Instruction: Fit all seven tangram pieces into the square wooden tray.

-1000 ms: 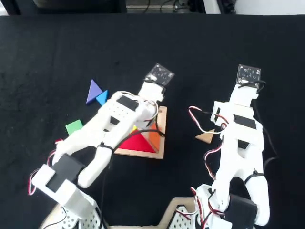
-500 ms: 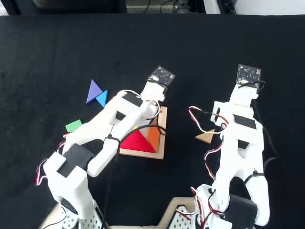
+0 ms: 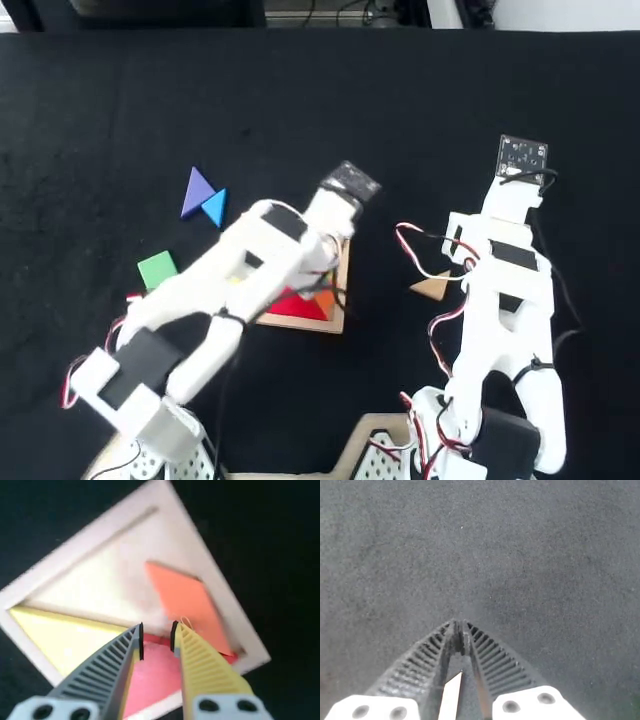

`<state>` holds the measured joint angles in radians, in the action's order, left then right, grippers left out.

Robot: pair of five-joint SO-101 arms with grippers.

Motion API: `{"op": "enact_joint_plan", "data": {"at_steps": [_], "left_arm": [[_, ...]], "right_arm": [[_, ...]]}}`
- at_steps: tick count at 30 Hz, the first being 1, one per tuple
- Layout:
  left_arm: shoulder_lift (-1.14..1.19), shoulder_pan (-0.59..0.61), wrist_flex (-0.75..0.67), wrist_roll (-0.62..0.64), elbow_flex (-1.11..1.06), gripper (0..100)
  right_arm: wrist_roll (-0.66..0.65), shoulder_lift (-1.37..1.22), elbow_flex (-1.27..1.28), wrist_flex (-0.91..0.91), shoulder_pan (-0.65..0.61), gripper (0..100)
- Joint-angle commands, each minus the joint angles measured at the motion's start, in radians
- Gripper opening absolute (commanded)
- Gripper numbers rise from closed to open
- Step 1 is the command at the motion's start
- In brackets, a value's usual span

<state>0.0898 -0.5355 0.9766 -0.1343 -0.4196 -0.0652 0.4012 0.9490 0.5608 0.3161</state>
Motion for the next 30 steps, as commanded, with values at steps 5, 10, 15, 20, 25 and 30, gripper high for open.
{"op": "enact_joint_plan", "data": {"at_steps": [5, 10, 15, 20, 25, 30], "left_arm": [[-0.098, -0.05, -0.16, 0.014, -0.122, 12], [-0.103, -0.054, -0.112, 0.014, -0.114, 12], [-0.103, -0.039, -0.021, 0.014, -0.041, 12], [-0.103, 0.05, 0.035, 0.014, 0.074, 12], [-0.054, 0.105, -0.023, 0.012, 0.091, 12], [0.068, 0.062, -0.078, 0.014, 0.073, 12]], "right_arm": [[-0.012, 0.027, -0.018, -0.015, -0.014, 1.1], [-0.012, 0.027, -0.018, -0.015, -0.014, 1.1], [-0.012, 0.028, -0.018, -0.015, -0.014, 1.1], [-0.012, 0.028, -0.018, -0.015, -0.014, 1.1], [-0.012, 0.028, -0.018, -0.015, -0.014, 1.1], [-0.012, 0.028, -0.018, -0.015, -0.014, 1.1]]}}
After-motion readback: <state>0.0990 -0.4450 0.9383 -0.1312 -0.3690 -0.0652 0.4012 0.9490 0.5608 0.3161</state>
